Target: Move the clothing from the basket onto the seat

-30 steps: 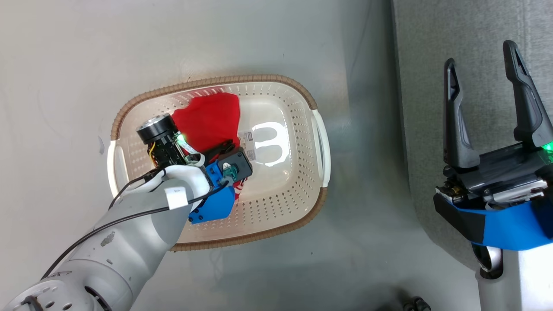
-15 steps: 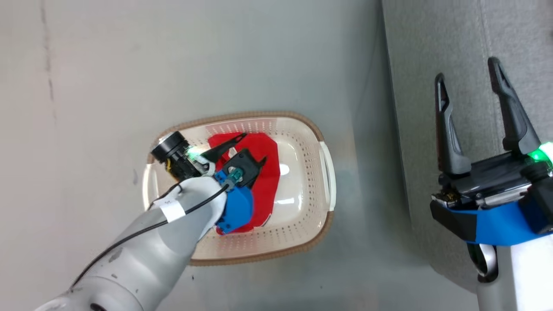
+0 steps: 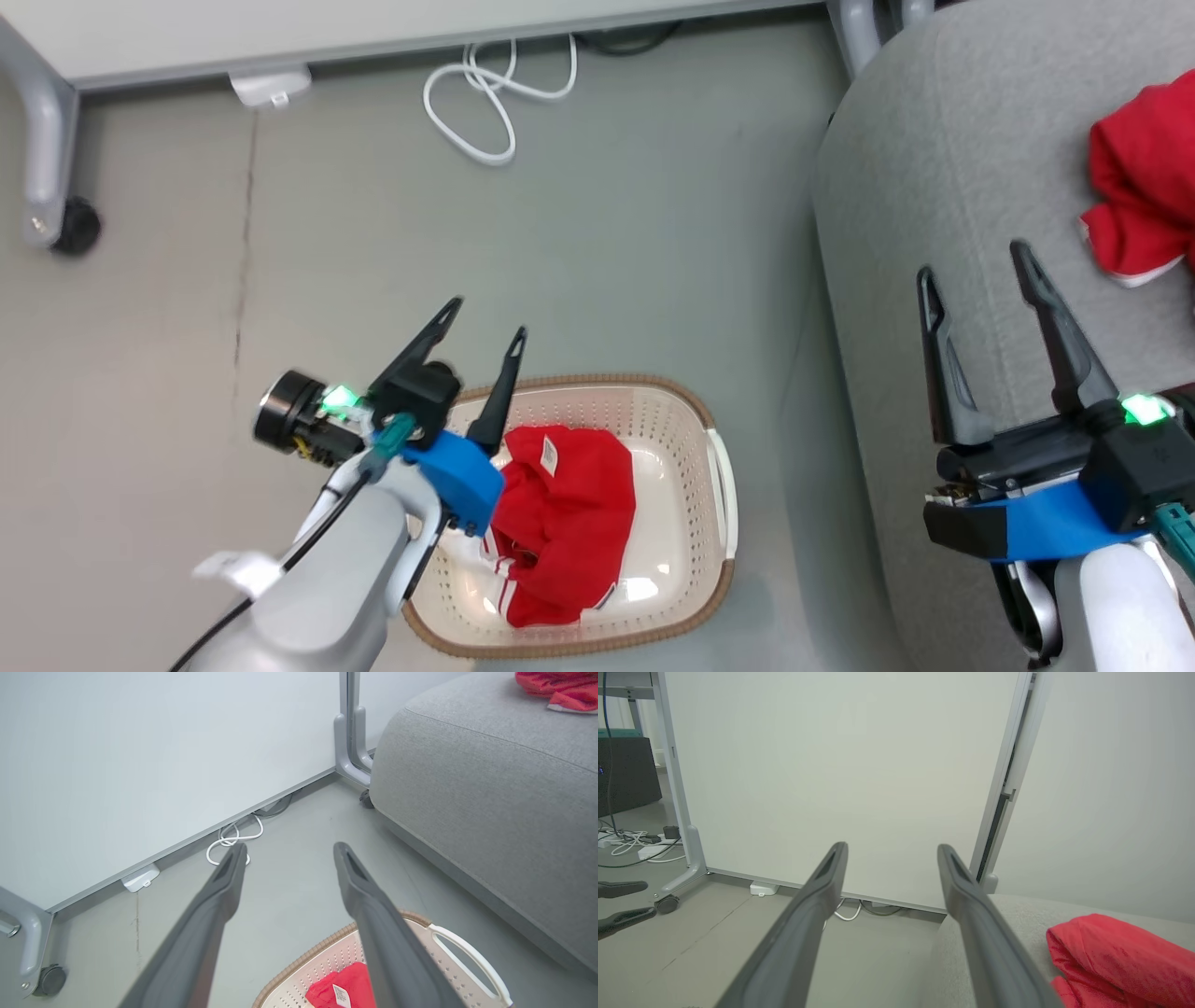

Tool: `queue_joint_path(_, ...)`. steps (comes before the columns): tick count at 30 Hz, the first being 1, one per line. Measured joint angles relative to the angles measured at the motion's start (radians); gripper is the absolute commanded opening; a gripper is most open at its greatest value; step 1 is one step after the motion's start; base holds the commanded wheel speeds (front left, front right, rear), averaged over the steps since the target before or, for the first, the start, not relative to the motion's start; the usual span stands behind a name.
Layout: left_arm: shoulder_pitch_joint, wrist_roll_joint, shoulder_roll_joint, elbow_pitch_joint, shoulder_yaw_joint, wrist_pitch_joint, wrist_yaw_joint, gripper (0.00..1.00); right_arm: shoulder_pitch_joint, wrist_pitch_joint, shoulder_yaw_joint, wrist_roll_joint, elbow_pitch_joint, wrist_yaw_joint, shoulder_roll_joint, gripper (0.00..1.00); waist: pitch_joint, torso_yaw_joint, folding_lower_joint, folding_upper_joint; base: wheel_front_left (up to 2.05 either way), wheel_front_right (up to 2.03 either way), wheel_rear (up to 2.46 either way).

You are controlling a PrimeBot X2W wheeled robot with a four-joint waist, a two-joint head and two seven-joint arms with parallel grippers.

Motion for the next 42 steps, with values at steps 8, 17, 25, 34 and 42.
queue_joint_path(8,0.232,0.051,0.024,-0.217,0.263,-0.001,0.040,1.00,0.077,0.000,-0.013,0.018,0.045,0.000,0.001,1.00,-0.150,-0.009,-0.0001,0.0000,0.00,0.00,0.00)
queue_joint_path(17,0.440,0.131,0.017,-0.402,0.475,-0.001,0.040,1.00,0.158,0.000,-0.032,0.046,0.069,0.000,0.010,1.00,-0.277,-0.017,-0.0001,0.0000,0.00,0.00,0.00)
queue_joint_path(25,0.591,0.170,0.008,-0.511,0.603,-0.001,0.025,1.00,0.219,0.000,-0.036,0.062,0.077,0.000,0.017,1.00,-0.351,-0.010,0.0000,0.0000,0.00,0.00,0.00)
queue_joint_path(34,0.685,0.183,-0.023,-0.562,0.679,-0.001,-0.006,1.00,0.274,0.000,-0.062,0.068,0.065,0.000,0.024,1.00,-0.380,0.007,0.0001,0.0000,0.00,0.00,0.00)
queue_joint_path(42,0.712,0.201,-0.050,-0.565,0.705,-0.001,-0.035,1.00,0.295,0.000,-0.068,0.069,0.067,0.000,0.031,1.00,-0.390,0.012,0.0002,0.0000,0.00,0.00,0.00)
